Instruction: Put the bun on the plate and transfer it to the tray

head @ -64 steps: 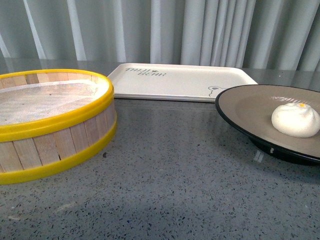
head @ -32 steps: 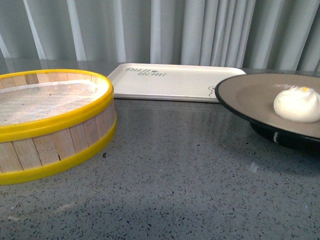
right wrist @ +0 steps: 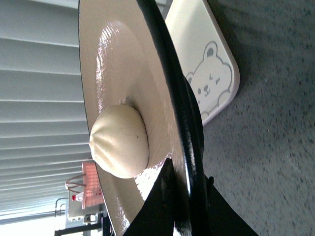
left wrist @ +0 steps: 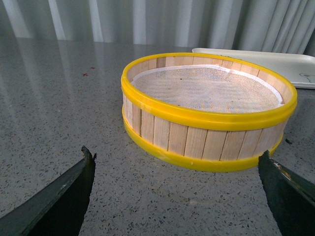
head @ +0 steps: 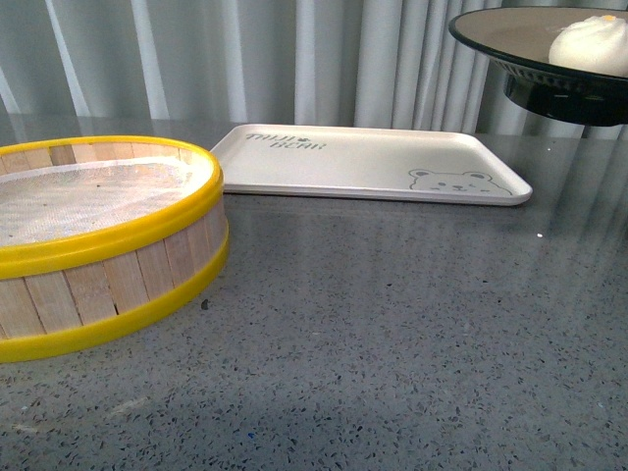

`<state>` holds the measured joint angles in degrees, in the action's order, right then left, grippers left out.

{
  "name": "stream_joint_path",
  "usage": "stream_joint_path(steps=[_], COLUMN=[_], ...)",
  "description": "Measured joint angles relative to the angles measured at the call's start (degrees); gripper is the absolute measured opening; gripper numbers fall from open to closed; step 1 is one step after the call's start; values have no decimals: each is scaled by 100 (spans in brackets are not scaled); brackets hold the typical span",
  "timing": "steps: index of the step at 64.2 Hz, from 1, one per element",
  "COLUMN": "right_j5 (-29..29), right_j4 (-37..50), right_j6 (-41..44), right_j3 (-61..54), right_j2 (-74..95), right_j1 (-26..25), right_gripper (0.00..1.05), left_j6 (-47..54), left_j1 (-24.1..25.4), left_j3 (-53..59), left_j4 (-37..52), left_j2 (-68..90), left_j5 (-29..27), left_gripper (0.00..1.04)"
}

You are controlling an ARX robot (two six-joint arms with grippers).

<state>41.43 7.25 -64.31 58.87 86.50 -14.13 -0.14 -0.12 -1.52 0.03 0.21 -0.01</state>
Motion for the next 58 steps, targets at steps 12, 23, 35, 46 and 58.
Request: stream_joint_path(steps=[12,23,35,46,58], right_j5=[-20,-85,-223,-271,-391], right_j4=[-81,-326,-553,-909,-1185], right_j6=[-50,-203,-446,-492,-428], right_j3=[1220,2479,3501,4107,4505], right_j2=[1217,2352,3171,3591,3838], right_j1=[240,511,754,1014,1244], right_gripper=[3,3,3,3,3], left_j6=[0,0,0,0,0], left_j1=[0,0,0,0,0], left_j3=[0,0,0,0,0], left_j4=[0,0,0,0,0], left_j2=[0,0,0,0,0], left_j5=[0,0,0,0,0], left_gripper=[98,98,98,98,98])
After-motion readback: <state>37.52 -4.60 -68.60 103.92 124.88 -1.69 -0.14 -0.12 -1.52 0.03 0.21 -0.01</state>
